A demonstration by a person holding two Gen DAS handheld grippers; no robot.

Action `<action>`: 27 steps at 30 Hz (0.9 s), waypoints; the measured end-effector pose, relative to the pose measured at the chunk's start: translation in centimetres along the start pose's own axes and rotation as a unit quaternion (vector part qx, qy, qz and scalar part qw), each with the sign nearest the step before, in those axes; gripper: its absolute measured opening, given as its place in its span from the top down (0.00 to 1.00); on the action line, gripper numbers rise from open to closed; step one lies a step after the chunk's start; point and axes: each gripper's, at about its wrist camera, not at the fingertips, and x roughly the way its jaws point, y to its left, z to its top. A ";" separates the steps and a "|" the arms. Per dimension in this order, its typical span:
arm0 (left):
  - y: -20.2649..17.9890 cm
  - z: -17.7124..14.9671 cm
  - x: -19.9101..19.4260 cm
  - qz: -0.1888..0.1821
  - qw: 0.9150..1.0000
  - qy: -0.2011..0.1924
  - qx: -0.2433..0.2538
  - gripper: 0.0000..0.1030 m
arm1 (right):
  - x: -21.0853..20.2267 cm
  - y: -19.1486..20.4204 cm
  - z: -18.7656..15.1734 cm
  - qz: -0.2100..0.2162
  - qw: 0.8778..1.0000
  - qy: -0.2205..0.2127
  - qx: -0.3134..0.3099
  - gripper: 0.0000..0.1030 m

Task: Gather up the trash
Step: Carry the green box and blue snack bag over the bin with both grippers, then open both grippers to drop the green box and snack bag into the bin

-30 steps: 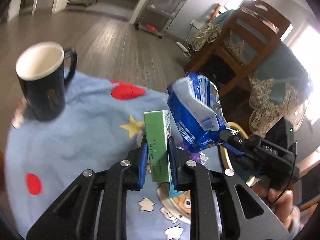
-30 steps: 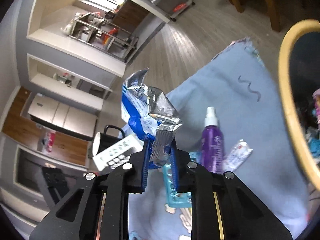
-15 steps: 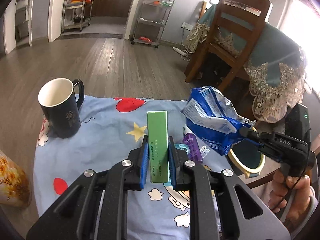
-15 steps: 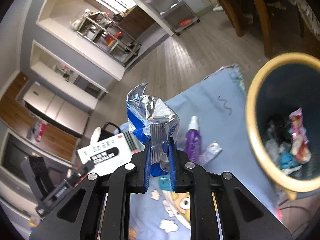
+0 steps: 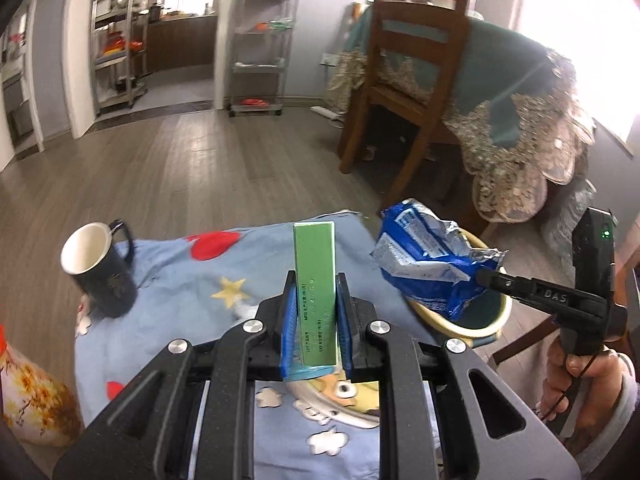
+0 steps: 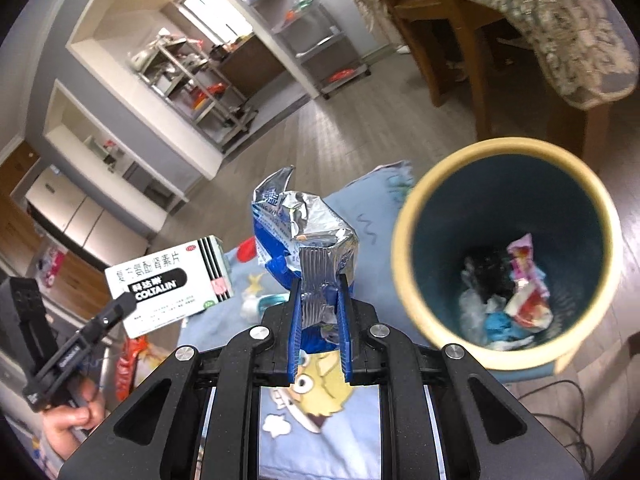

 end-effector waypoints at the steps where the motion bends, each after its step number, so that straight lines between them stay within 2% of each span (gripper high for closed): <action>1: -0.9 0.1 0.3 -0.006 1.000 0.002 0.006 0.84 | -0.3 -0.4 0.0 -0.005 1.000 -0.004 0.002 0.83; 7: -6.3 0.8 2.2 -0.041 0.999 0.012 0.034 0.84 | -2.0 -2.9 0.0 -0.039 0.999 -0.021 0.026 0.83; 14: -12.5 0.8 6.0 -0.071 0.994 0.035 0.075 0.84 | -2.8 -5.7 -0.4 -0.079 0.995 -0.020 0.053 0.83; 21: -16.7 0.7 10.7 -0.081 0.989 0.064 0.103 0.84 | -3.5 -8.2 -0.5 -0.125 0.989 -0.031 0.072 0.83; 27: -17.9 0.0 14.5 -0.074 0.987 0.092 0.110 0.83 | -3.4 -10.6 -0.6 -0.157 0.982 -0.033 0.103 0.83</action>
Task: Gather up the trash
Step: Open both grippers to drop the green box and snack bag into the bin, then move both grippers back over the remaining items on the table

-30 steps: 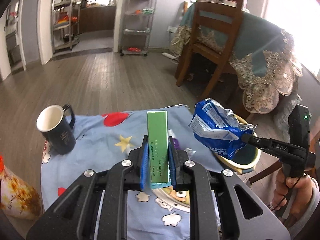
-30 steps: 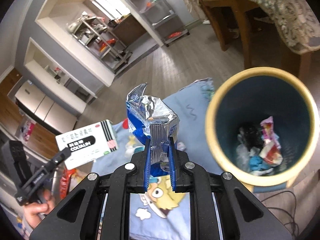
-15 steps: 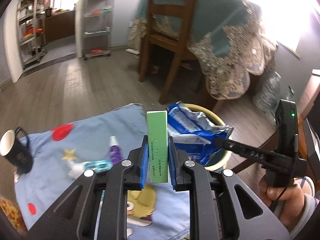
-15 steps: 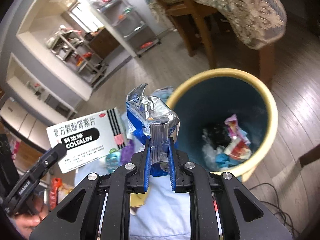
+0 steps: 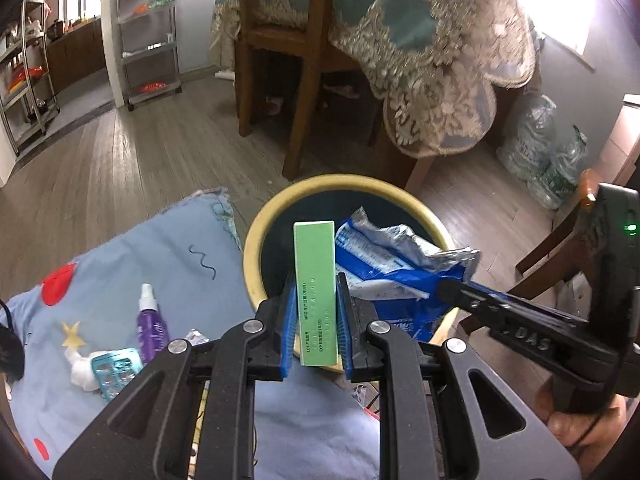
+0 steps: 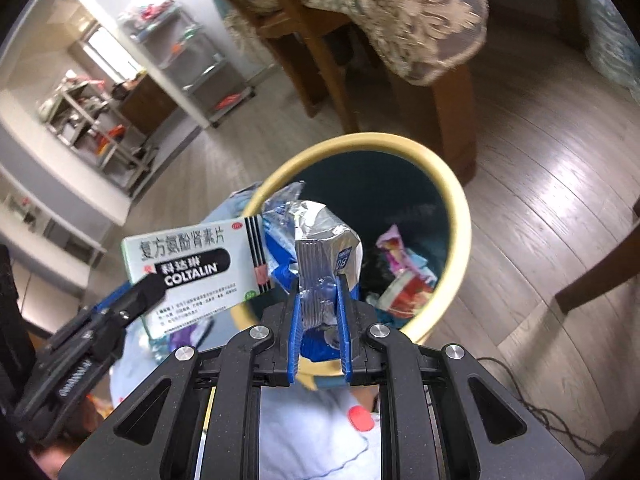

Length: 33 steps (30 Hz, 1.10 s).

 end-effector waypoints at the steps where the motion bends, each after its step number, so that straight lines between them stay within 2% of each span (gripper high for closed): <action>1: 0.1 0.1 0.7 -0.001 1.000 0.006 -0.003 0.83 | 0.2 -0.2 0.0 -0.004 1.000 0.001 0.003 0.83; 7: -0.1 -0.8 4.1 -0.008 0.999 0.043 -0.006 0.82 | 1.4 -0.6 -0.1 -0.021 1.000 0.012 0.013 0.83; 11: -0.2 -1.3 4.4 -0.021 0.999 0.046 -0.003 0.79 | 2.0 -0.9 0.0 -0.020 0.999 0.016 0.021 0.83; 13: 0.0 -1.5 3.9 -0.026 0.999 0.042 -0.008 0.76 | 2.2 -1.0 0.0 -0.020 0.999 0.019 0.024 0.82; 17: 0.4 -1.8 2.7 -0.028 0.999 0.030 -0.009 0.60 | 2.8 -0.9 0.0 -0.019 0.999 0.025 0.027 0.80; 21: 1.0 -2.2 1.6 -0.019 1.000 0.021 -0.009 0.53 | 3.0 -0.8 -0.1 -0.020 0.999 0.028 0.029 0.76; 22: 1.3 -2.4 1.2 -0.016 1.000 0.019 -0.012 0.50 | 2.9 -0.7 0.0 -0.019 0.999 0.026 0.028 0.72; 24: 1.9 -2.9 0.4 -0.012 1.000 0.016 -0.018 0.49 | 2.6 -0.4 0.0 -0.018 0.999 0.020 0.022 0.67; 27: 2.7 -3.6 -0.5 -0.008 1.000 0.012 -0.020 0.46 | 2.4 0.2 0.1 -0.016 1.000 0.018 0.014 0.64; 31: 4.5 -5.0 -2.3 0.001 1.000 0.009 -0.027 0.45 | 2.3 1.2 -0.1 -0.011 1.000 0.016 0.000 0.53; 33: 5.6 -5.8 -3.2 0.009 0.999 0.008 -0.030 0.44 | 2.1 1.9 -0.2 -0.006 1.000 0.015 -0.008 0.52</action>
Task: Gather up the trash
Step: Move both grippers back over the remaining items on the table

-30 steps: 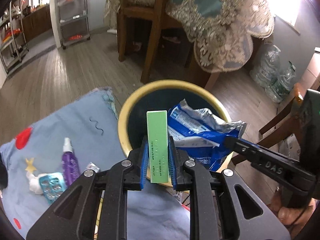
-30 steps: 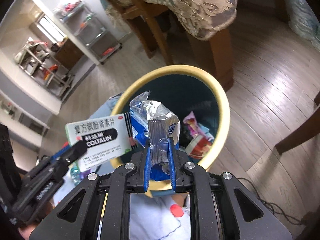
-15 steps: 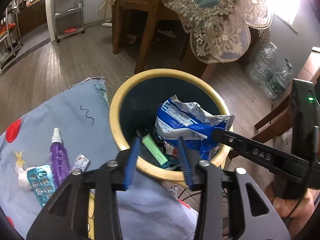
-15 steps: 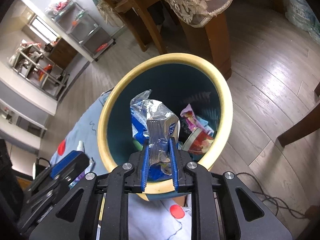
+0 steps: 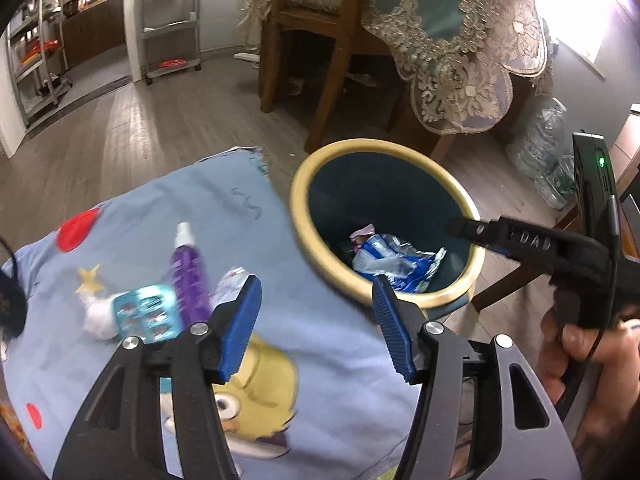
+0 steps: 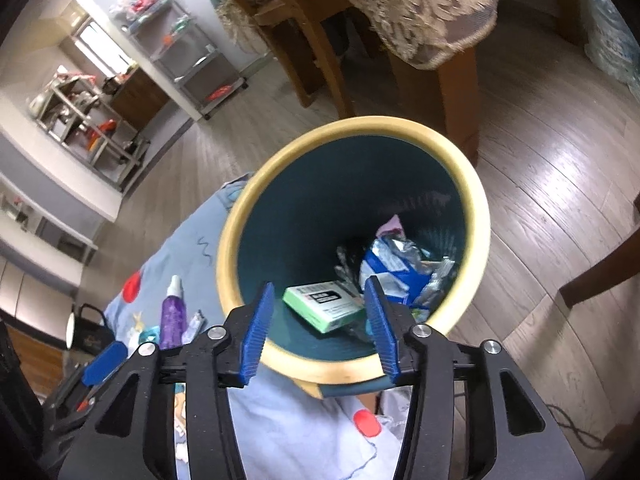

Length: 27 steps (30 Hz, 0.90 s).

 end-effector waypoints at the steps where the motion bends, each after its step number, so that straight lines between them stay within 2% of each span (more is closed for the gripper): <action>1: 0.5 -0.2 -0.3 0.004 1.000 0.001 -0.002 0.44 | -0.1 0.4 -0.1 0.003 1.000 0.000 -0.004 0.51; 13: 9.7 -4.0 -3.8 0.058 0.997 0.012 -0.044 0.44 | 0.6 6.3 -2.0 0.026 0.996 0.025 -0.084 0.49; 17: 12.8 -4.9 -4.2 0.076 0.995 0.016 -0.061 0.44 | 1.2 8.2 -2.9 0.034 0.992 0.040 -0.111 0.43; 27: 18.2 -5.1 -1.1 0.098 0.990 0.037 -0.097 0.46 | 3.4 11.8 -5.0 0.053 0.983 0.080 -0.156 0.43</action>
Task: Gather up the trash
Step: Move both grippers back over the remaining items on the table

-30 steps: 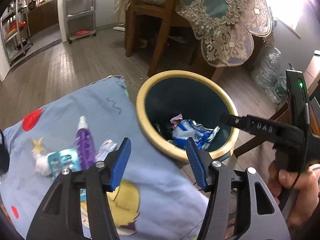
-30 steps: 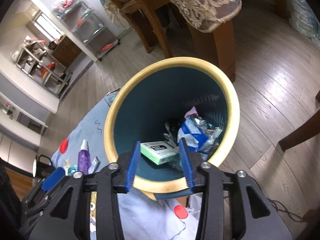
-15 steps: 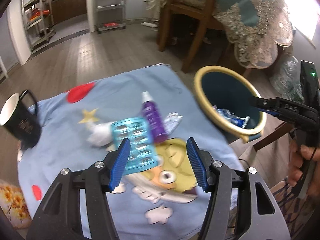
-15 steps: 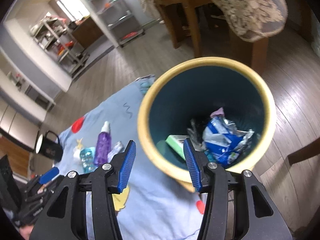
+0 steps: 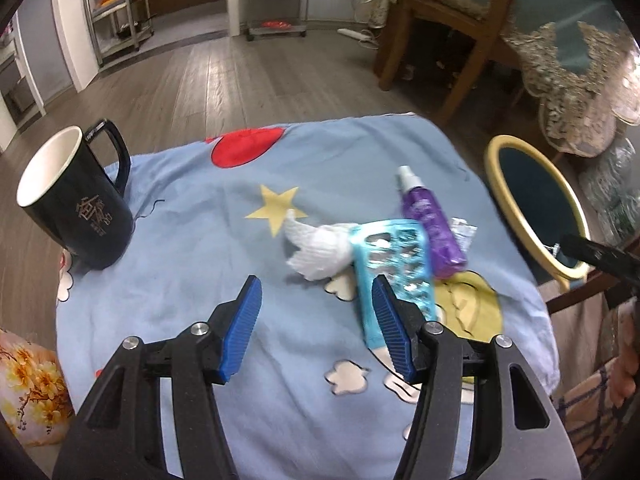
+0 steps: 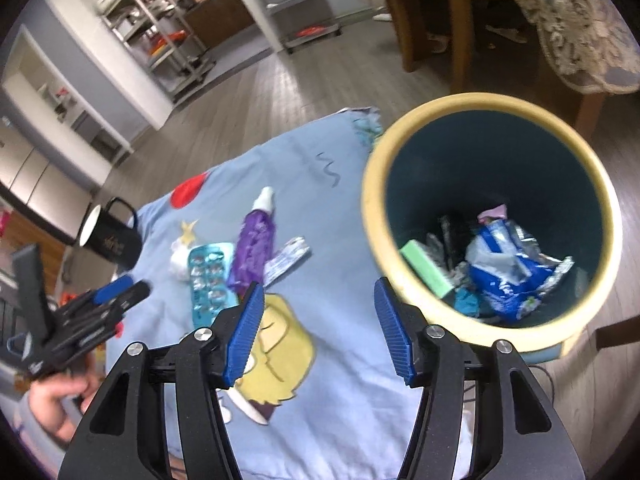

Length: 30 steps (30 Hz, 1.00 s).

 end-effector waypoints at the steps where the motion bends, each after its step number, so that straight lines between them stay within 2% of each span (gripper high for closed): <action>1: 0.3 0.2 0.7 -0.001 1.000 0.003 -0.003 0.47 | 0.2 0.4 0.0 0.002 1.000 0.003 -0.004 0.43; 5: 0.8 0.7 2.8 -0.012 1.000 0.010 -0.011 0.50 | 1.4 2.0 -0.1 0.014 1.000 0.020 -0.019 0.42; 9: 0.6 1.1 4.3 -0.018 1.000 0.018 0.003 0.55 | 2.5 3.2 -0.2 0.024 0.999 0.036 -0.026 0.42; 12: 0.7 1.0 5.2 -0.027 0.999 0.030 0.006 0.74 | 3.5 3.9 -0.4 0.024 0.998 0.046 -0.035 0.41; 13: 0.8 0.9 5.5 -0.032 0.999 0.034 0.006 0.84 | 3.7 4.0 -0.5 0.025 0.998 0.049 -0.036 0.41; 14: 0.7 0.8 5.6 -0.036 0.999 0.036 0.007 0.99 | 3.9 4.1 -0.6 0.025 0.998 0.052 -0.036 0.41; 20: 0.6 0.5 4.9 -0.003 1.000 0.027 0.015 1.00 | 5.0 4.1 -0.8 0.020 0.997 0.063 -0.035 0.41; 24: 2.0 0.0 3.6 0.008 0.999 0.032 -0.009 1.00 | 5.3 3.9 -0.8 0.019 0.997 0.066 -0.030 0.41; 27: 2.9 -0.5 2.8 0.003 0.999 0.035 -0.020 1.00 | 5.5 4.0 -0.8 0.023 0.997 0.067 -0.028 0.41; 30: 3.2 -0.5 2.3 -0.024 0.999 0.020 -0.030 1.00 | 5.5 4.5 -1.1 0.024 0.997 0.070 -0.035 0.41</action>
